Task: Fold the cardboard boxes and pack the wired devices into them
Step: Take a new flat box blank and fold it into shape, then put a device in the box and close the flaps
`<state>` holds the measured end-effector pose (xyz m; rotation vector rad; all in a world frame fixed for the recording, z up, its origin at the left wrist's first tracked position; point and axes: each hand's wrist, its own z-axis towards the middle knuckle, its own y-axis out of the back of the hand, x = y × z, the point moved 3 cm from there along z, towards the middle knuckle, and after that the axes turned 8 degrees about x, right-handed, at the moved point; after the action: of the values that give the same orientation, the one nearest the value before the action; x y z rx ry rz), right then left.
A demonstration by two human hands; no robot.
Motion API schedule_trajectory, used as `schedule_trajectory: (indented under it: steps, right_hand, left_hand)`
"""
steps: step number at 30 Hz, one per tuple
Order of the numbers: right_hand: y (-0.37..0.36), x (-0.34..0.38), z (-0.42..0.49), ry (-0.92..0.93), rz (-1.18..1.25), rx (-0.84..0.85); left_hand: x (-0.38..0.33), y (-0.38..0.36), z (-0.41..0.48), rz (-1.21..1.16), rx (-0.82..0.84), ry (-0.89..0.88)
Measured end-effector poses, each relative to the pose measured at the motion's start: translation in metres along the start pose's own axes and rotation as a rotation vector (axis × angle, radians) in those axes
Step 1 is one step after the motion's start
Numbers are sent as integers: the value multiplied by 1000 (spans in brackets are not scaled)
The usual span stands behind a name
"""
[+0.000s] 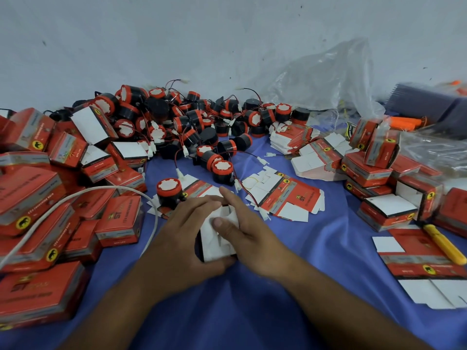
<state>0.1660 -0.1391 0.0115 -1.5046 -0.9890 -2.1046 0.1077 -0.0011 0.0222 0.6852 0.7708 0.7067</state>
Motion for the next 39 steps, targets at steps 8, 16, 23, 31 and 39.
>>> schedule_trajectory:
  steps: [8, 16, 23, 31, 39]
  right_hand:
    - [-10, 1, -3, 43, -38, 77]
    - [9, -4, 2, -108, 355, 29]
    - [29, 16, -2, 13, -158, 13]
    - [23, 15, -10, 330, -1176, 106]
    - [11, 13, -2, -228, -1222, -73]
  left_hand:
    - [-3, -4, 0, 112, -47, -74]
    - [0, 1, -1, 80, -106, 5]
    - [4, -3, 1, -19, 90, 42]
    - [18, -2, 0, 402, 137, 34]
    - [11, -9, 3, 359, 34, 214]
